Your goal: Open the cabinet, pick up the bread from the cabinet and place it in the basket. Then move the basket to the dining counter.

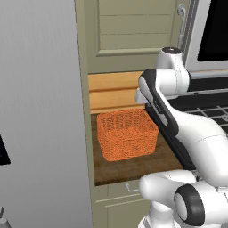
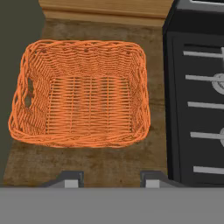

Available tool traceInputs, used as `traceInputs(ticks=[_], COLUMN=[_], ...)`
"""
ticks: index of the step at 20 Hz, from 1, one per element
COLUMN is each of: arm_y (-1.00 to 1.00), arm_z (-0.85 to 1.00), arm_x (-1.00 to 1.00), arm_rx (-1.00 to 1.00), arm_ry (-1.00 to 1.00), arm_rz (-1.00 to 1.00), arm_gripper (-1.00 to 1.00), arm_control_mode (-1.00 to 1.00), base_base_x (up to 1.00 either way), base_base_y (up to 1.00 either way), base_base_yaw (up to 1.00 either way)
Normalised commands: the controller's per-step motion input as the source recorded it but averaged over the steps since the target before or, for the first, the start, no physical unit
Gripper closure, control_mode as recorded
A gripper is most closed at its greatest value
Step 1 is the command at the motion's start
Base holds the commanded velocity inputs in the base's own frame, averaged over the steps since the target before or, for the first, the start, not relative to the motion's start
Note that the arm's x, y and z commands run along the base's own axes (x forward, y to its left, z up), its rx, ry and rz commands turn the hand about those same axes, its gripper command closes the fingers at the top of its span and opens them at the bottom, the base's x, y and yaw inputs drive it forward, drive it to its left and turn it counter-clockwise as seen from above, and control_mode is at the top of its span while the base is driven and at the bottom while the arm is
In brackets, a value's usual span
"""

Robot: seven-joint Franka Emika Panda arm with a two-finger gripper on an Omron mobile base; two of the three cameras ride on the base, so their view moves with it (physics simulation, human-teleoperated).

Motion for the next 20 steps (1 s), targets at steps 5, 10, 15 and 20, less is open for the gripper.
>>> traceInputs(ticks=[5, 10, 15, 20], arm_y=[-0.17, -0.34, -0.30, -0.13], arm_z=[0.01, 0.12, 0.54, 0.87], arm_x=[0.00, 0.03, 0.01, 0.08], arm_rx=[0.03, 0.01, 0.00, -0.06], arm_ry=[0.00, -0.17, -0.51, -0.45], arm_rz=[0.00, -0.02, -0.02, -0.02], arm_gripper=[-1.00, -1.00, -1.00, -1.00], arm_control_mode=[-1.00, -1.00, -1.00, -1.00], base_base_x=[0.00, 0.00, 0.00, 0.00], base_base_y=[0.00, 0.00, 0.00, 0.00], base_base_yaw=[0.00, 0.00, 0.00, 0.00])
